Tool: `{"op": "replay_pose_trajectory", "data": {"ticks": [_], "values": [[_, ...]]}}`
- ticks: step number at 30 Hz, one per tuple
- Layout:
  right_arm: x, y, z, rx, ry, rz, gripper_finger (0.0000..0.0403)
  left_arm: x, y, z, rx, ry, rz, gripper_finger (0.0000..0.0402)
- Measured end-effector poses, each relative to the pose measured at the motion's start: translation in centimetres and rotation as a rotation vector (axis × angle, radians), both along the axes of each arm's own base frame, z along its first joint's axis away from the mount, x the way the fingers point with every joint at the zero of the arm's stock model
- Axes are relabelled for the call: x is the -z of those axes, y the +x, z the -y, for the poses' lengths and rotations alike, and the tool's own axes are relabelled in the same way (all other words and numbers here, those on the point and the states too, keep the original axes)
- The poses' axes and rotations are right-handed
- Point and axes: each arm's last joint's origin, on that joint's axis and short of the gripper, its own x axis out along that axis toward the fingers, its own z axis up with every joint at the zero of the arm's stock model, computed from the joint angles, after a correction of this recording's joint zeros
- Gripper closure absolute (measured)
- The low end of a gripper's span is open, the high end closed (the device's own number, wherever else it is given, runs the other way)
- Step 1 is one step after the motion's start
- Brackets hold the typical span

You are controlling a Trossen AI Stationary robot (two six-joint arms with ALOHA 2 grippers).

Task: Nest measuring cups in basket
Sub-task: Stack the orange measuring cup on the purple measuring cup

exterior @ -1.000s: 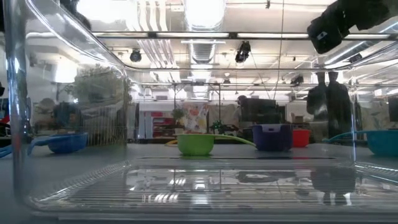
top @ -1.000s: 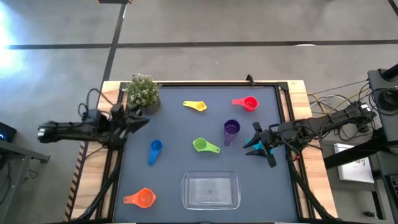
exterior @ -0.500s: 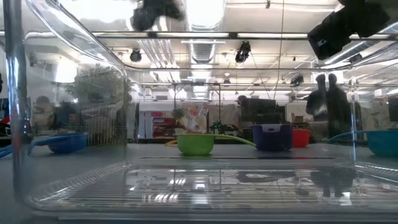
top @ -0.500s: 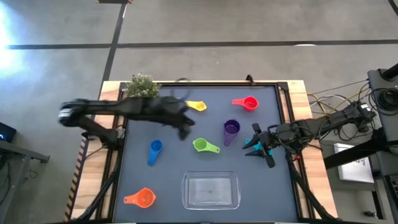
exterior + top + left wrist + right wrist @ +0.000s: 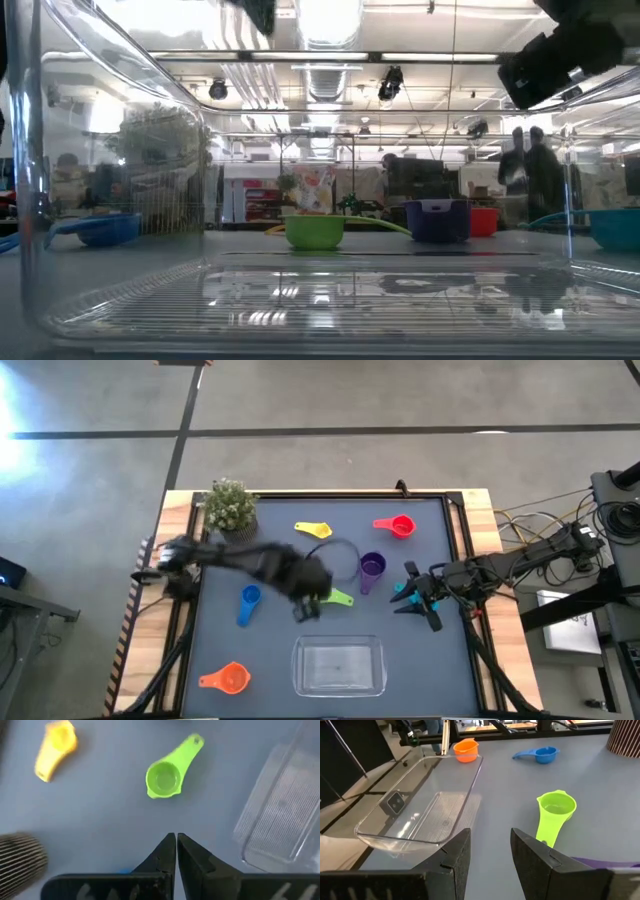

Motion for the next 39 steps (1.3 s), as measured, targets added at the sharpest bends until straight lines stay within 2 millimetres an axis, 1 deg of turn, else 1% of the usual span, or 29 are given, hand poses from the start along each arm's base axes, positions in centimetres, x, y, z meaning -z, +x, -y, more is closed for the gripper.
{"op": "replay_pose_trajectory", "data": {"ticks": [2, 4, 6, 8, 9, 11, 13, 16, 18, 20, 22, 27, 30, 32, 34, 39], "values": [[0.4, -0.1, 0.0, 0.0, 0.004, 0.016, 0.0275, -0.7, -2.3, 2.2, -0.053, 0.073, 0.043, 0.0402], [0.9, -0.2, 0.1, 0.0, 0.006, 0.022, 0.0275, -0.8, -4.8, 4.1, -0.111, 0.109, 0.095, 0.0402], [1.2, -0.3, 0.1, -0.001, 0.009, 0.034, 0.0275, -0.4, -7.2, 5.3, -0.188, 0.071, 0.139, 0.0402], [1.2, -0.2, 0.1, -0.002, 0.017, 0.068, 0.0275, 0.3, -9.5, 5.9, -0.283, -0.016, 0.167, 0.0402], [1.1, -0.2, 0.0, -0.002, 0.022, 0.086, 0.0275, 0.8, -10.6, 6.3, -0.316, -0.061, 0.187, 0.0402], [0.8, -0.1, 0.0, -0.004, 0.023, 0.117, 0.0275, 2.3, -12.1, 7.0, -0.363, -0.157, 0.235, 0.0402], [0.5, -0.1, 0.0, -0.007, 0.019, 0.124, 0.0275, 4.4, -13.5, 7.5, -0.389, -0.25, 0.264, 0.0402], [0.1, 0.0, 0.0, -0.009, 0.031, 0.133, 0.0275, 7.0, -15.5, 7.5, -0.433, -0.385, 0.298, 0.0402], [0.2, 0.0, 0.0, -0.006, 0.044, 0.126, 0.0275, 9.1, -16.7, 7.4, -0.484, -0.456, 0.286, 0.0402], [0.2, 0.0, 0.0, -0.004, 0.05, 0.121, 0.0275, 10.9, -17.4, 7.4, -0.531, -0.536, 0.285, 0.0402], [0.2, 0.0, 0.0, -0.003, 0.054, 0.12, 0.0275, 12.2, -17.8, 7.3, -0.557, -0.598, 0.286, 0.0402], [0.2, 0.0, 0.0, -0.002, 0.056, 0.119, 0.0275, 15.4, -18.1, 7.4, -0.495, -0.712, 0.24, 0.0402], [0.2, 0.0, 0.0, 0.001, 0.065, 0.115, 0.0275, 16.6, -18.4, 7.6, -0.468, -0.76, 0.131, 0.0402], [0.2, 0.0, 0.0, 0.001, 0.064, 0.115, 0.0275, 17.0, -18.5, 7.8, -0.457, -0.768, 0.056, 0.0402], [0.3, 0.0, 0.0, 0.001, 0.063, 0.113, 0.0275, 17.0, -18.7, 7.8, -0.448, -0.748, 0.011, 0.0402], [0.4, 0.0, 0.0, 0.003, 0.042, 0.115, 0.0275, 16.0, -18.7, 7.7, -0.46, -0.587, -0.061, 0.0402]]}}
